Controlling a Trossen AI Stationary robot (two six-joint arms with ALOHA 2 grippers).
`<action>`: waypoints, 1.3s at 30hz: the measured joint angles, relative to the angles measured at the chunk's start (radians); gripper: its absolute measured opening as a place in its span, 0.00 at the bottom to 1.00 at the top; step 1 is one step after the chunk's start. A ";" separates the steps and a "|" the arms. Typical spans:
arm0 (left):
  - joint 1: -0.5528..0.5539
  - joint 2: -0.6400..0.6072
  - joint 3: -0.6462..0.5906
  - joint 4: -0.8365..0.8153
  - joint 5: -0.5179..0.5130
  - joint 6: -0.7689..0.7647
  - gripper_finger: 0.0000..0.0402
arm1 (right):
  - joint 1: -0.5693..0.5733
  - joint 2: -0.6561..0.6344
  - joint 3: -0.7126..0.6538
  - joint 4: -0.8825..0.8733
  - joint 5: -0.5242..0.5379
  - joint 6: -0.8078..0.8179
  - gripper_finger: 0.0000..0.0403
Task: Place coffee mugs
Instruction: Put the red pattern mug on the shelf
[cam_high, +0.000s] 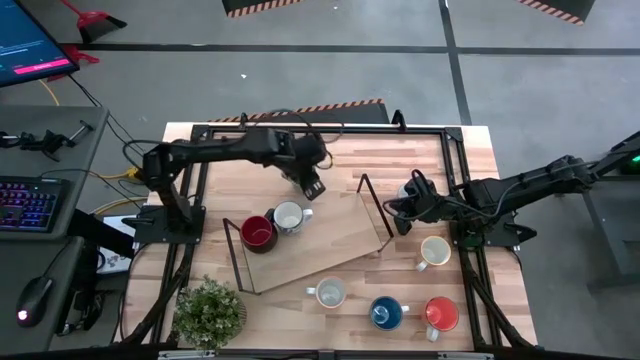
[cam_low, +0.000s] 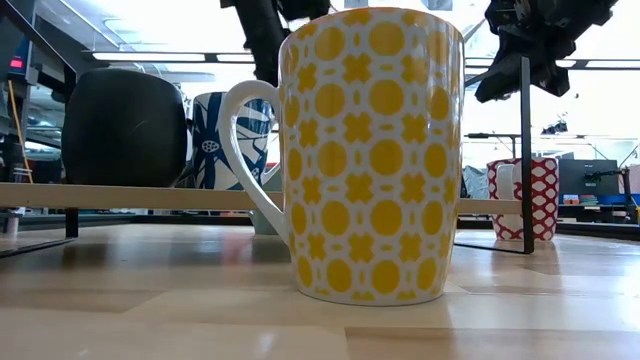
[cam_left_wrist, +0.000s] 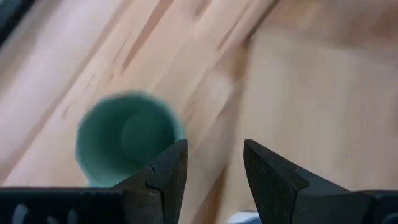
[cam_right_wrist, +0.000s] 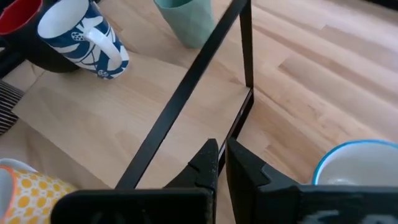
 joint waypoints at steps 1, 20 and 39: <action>0.003 -0.016 0.027 -0.004 0.019 0.022 0.37 | 0.000 -0.003 0.000 0.003 0.002 -0.016 0.03; 0.015 -0.463 0.138 -0.619 -0.299 0.007 0.37 | 0.000 -0.203 0.000 -0.011 -0.019 -0.045 0.03; -0.101 -1.114 -0.963 0.147 -0.092 -0.284 0.37 | 0.000 -0.261 0.001 -0.225 0.025 0.074 0.03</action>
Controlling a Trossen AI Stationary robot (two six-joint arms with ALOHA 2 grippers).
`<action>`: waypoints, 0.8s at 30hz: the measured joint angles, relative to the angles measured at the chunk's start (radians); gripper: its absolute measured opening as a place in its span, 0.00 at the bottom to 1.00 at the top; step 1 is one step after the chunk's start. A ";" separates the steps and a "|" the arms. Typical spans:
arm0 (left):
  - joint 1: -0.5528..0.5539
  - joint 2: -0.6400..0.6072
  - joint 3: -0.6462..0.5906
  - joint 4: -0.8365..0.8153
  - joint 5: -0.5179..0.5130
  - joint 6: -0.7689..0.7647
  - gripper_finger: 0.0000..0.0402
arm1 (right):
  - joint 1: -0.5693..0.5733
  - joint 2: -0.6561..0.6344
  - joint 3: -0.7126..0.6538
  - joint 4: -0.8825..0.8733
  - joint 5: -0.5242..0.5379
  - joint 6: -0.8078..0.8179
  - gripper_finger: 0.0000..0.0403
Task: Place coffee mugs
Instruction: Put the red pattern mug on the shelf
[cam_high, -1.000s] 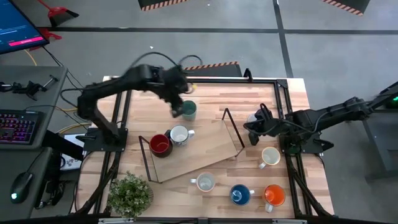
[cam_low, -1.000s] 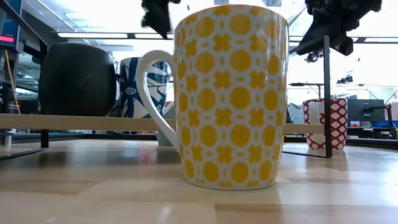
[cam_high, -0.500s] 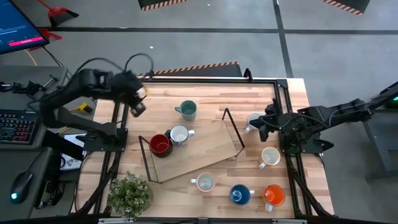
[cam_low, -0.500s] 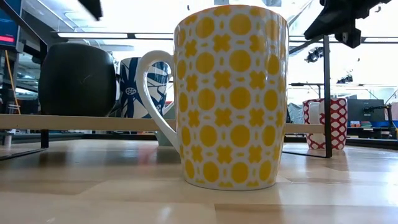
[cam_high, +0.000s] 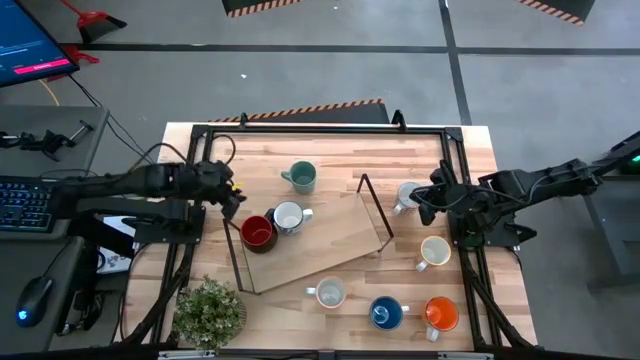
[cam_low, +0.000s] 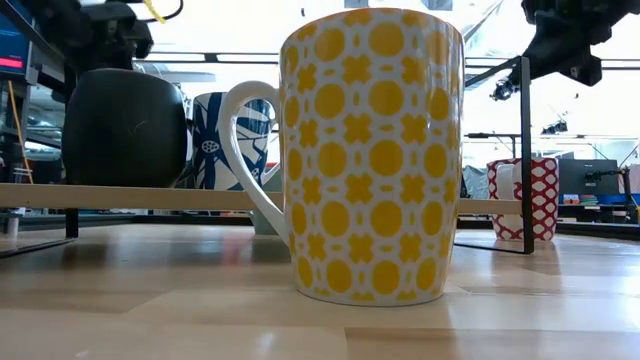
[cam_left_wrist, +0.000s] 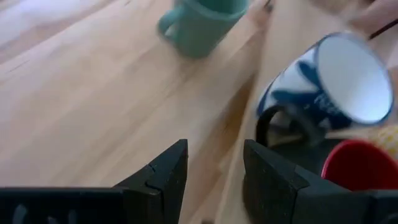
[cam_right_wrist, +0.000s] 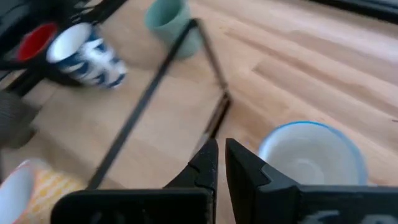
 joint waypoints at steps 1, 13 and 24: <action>-0.004 -0.006 -0.025 0.049 -0.007 0.010 0.37 | 0.000 -0.001 0.000 -0.021 0.029 0.028 0.03; -0.006 -0.046 -0.051 0.245 -0.157 0.188 0.37 | -0.050 0.046 0.000 -0.258 0.011 0.373 0.03; -0.006 -0.046 -0.051 0.287 -0.160 0.160 0.37 | -0.224 0.175 0.000 -0.301 0.043 0.379 0.03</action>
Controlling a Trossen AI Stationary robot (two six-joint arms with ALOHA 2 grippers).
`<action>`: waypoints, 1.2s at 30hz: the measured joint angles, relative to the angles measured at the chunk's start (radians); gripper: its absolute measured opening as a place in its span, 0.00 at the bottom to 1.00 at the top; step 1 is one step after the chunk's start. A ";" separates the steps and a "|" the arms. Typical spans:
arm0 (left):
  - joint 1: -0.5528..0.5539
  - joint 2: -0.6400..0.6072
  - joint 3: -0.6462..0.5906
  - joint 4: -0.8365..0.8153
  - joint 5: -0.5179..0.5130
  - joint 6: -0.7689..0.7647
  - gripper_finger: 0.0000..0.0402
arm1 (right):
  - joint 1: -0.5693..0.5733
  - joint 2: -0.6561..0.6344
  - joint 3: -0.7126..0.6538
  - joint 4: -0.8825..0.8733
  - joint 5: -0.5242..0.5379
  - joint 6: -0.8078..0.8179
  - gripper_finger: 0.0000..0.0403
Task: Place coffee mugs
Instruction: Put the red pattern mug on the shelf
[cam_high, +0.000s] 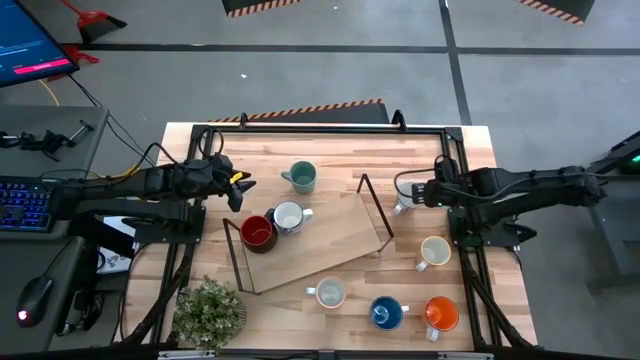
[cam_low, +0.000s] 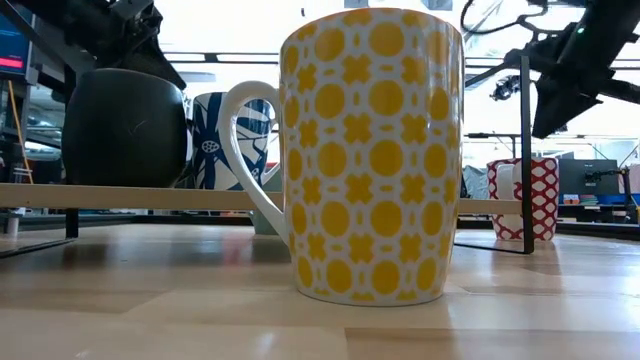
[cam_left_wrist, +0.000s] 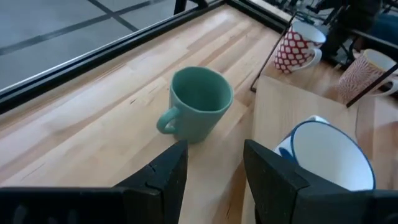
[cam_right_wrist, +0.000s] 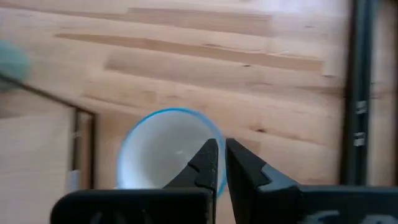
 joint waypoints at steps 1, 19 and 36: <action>0.000 0.000 0.000 0.004 0.000 0.000 0.37 | -0.013 0.012 0.000 0.002 -0.001 -0.026 0.03; 0.000 0.003 0.000 0.017 -0.001 -0.027 0.37 | -0.104 0.038 0.000 0.143 -0.178 -0.294 0.19; 0.000 0.003 0.000 0.015 -0.001 -0.026 0.37 | -0.234 0.099 0.000 0.086 -0.236 -0.252 0.42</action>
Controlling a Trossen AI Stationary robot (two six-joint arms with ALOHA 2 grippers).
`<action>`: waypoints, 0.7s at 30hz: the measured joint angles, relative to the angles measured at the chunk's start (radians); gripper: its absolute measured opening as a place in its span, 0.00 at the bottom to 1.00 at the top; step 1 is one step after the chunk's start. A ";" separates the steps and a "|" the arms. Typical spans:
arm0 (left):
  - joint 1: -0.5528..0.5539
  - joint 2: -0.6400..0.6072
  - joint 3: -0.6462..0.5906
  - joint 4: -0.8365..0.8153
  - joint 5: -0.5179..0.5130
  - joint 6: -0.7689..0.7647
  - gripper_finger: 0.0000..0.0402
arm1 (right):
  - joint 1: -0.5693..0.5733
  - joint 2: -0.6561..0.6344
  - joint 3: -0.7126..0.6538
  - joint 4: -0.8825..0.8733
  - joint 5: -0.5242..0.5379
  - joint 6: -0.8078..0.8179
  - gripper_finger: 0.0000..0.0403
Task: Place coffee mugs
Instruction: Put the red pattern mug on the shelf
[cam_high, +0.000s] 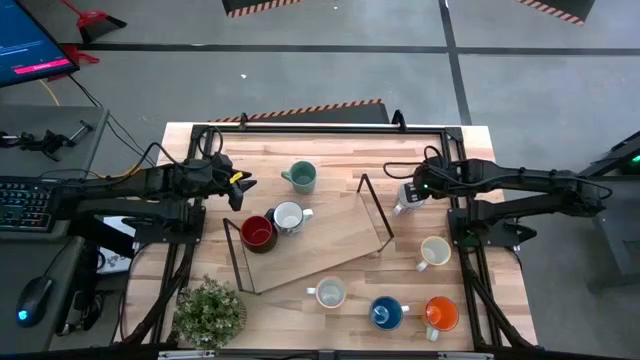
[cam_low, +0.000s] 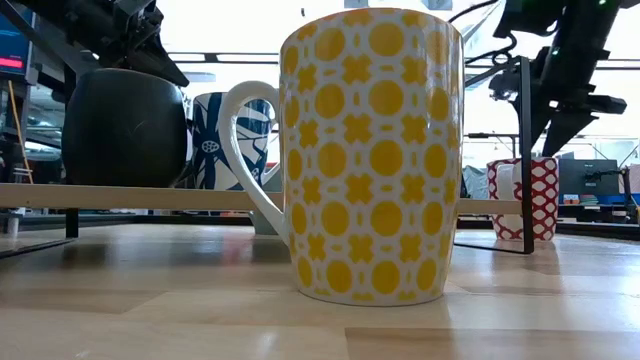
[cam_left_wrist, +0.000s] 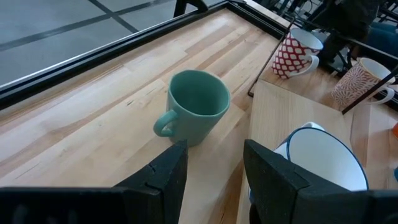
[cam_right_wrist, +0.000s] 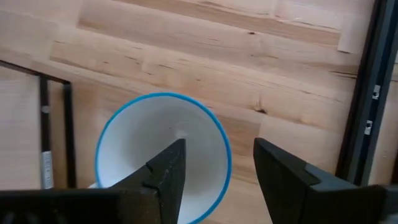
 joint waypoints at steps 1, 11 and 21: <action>0.000 0.000 0.000 0.000 0.000 0.000 0.37 | -0.004 0.014 0.000 0.001 -0.004 -0.007 0.42; 0.000 0.000 0.000 0.000 0.000 0.000 0.37 | -0.045 0.171 0.000 0.004 0.006 -0.033 0.42; 0.000 0.000 0.000 0.000 0.000 0.000 0.37 | -0.067 0.306 0.000 0.068 -0.028 -0.045 0.42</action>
